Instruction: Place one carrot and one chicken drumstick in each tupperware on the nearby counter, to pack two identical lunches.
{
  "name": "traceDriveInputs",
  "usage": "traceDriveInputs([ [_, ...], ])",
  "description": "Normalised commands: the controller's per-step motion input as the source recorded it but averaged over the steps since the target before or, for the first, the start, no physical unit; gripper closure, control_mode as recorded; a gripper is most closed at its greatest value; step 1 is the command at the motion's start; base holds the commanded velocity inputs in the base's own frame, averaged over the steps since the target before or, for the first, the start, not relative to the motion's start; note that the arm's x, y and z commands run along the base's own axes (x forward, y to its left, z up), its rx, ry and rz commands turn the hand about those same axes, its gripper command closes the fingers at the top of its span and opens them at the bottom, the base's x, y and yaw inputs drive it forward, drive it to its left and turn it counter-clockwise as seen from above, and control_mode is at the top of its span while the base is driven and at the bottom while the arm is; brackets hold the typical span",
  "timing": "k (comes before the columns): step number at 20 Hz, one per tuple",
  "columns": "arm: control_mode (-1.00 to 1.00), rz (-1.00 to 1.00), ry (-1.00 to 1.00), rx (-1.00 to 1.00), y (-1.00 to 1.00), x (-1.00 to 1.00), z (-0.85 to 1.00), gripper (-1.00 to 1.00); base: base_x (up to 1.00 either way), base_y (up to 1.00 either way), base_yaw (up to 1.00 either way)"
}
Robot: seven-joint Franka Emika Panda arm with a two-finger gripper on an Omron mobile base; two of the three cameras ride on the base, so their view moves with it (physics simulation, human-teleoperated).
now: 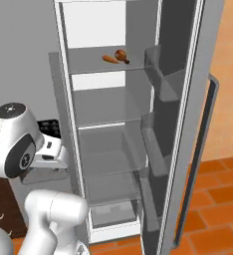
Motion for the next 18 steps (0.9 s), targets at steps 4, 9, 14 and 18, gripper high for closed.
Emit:
traceDriveInputs([
  [4,1.0,0.0,0.0,0.0,0.0,0.0,0.0,-1.0,0.69,-0.38,0.17],
  [9,1.0,0.0,0.0,0.0,0.0,0.0,0.0,-1.0,0.56,0.0,0.25],
  [14,1.0,0.0,0.0,0.0,0.0,0.0,0.0,-1.0,0.56,-0.18,0.28],
  [18,1.0,0.0,0.0,0.0,0.0,0.0,0.0,-1.0,0.28,-0.4,0.24],
])
